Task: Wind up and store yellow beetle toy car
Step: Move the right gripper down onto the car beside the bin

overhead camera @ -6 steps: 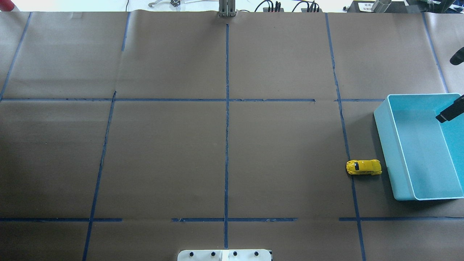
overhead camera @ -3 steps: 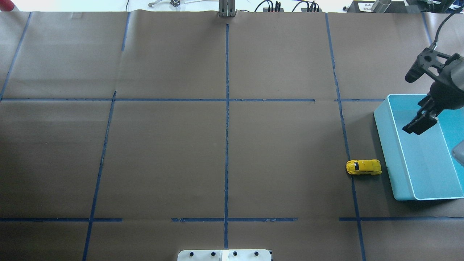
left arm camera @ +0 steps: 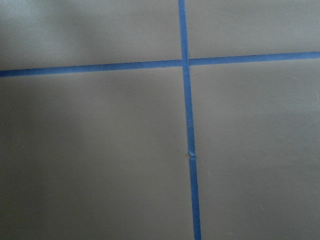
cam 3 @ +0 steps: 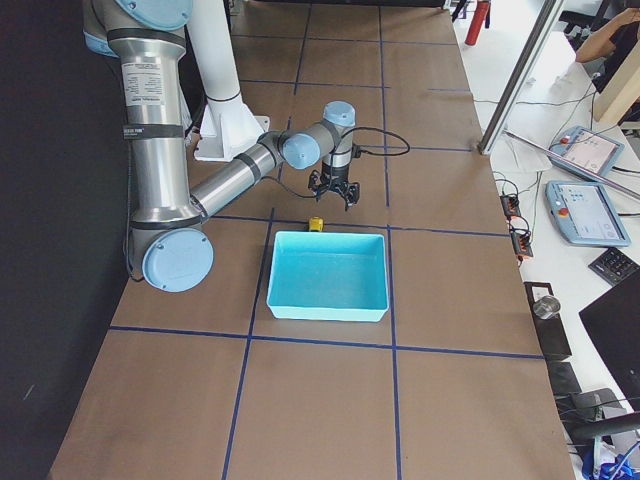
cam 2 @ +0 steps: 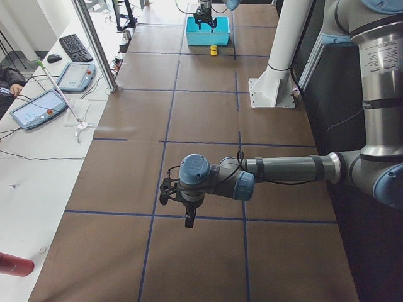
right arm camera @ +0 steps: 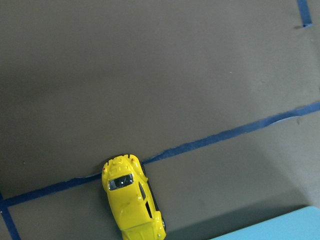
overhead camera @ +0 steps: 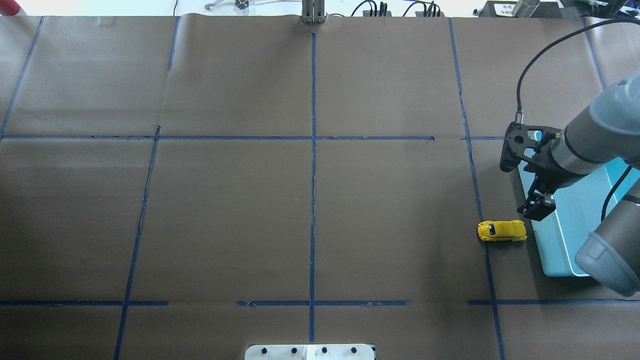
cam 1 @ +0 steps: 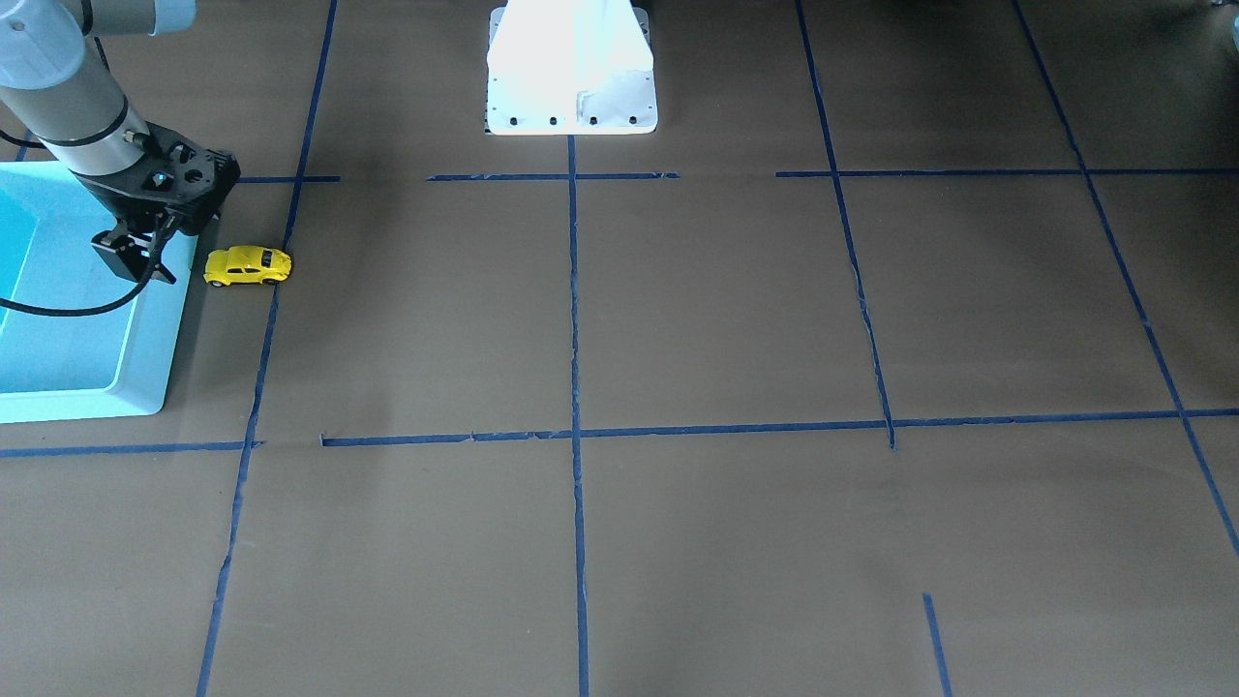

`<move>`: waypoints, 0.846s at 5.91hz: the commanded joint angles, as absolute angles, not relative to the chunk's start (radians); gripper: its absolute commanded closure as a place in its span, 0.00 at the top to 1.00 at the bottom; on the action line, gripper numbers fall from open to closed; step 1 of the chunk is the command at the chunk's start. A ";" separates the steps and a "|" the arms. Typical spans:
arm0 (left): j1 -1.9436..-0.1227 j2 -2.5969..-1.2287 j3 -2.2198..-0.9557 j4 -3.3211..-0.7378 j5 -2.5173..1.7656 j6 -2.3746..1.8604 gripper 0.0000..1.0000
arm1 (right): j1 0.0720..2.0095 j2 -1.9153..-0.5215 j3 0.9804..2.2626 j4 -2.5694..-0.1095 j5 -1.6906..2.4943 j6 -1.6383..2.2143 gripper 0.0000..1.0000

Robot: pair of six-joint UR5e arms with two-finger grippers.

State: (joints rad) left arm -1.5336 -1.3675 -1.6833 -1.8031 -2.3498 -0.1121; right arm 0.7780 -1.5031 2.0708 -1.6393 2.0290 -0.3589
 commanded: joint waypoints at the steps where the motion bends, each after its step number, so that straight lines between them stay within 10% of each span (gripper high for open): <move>1: -1.554 -1.382 -1.695 -1.699 -2.352 -0.117 1.00 | 0.669 -1.506 2.048 -1.600 1.947 -0.362 1.00; 5: -1.568 -1.424 -1.700 -1.608 -2.353 -0.109 1.00 | 0.598 -1.519 1.997 -1.571 1.890 -0.408 1.00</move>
State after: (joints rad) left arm -1.5662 -1.4224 -1.7006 -1.6087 -2.3518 -0.1079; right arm 0.6124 -1.5146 2.0078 -1.5727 1.8980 -0.3993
